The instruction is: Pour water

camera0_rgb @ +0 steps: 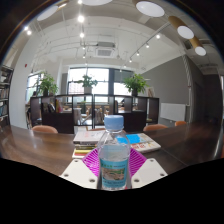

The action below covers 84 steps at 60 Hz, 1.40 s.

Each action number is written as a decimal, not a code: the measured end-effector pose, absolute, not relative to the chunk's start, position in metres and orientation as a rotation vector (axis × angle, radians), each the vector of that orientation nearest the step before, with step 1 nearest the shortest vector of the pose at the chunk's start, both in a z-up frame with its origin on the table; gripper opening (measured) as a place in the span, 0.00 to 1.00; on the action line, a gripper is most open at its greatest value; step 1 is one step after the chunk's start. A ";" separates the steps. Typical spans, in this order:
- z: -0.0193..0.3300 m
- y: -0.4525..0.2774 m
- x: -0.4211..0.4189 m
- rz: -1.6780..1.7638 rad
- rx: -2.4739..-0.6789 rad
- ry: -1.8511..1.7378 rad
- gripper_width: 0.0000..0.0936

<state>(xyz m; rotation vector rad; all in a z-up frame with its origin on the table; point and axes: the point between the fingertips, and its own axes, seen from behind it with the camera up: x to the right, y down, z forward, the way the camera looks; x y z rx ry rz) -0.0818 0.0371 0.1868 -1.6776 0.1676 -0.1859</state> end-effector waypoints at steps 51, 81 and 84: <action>0.045 -0.005 -0.047 -0.140 -1.914 0.100 0.83; 0.094 -0.141 -0.115 -0.101 -1.856 0.101 0.84; 0.103 -0.145 -0.125 -0.073 -1.843 0.100 0.83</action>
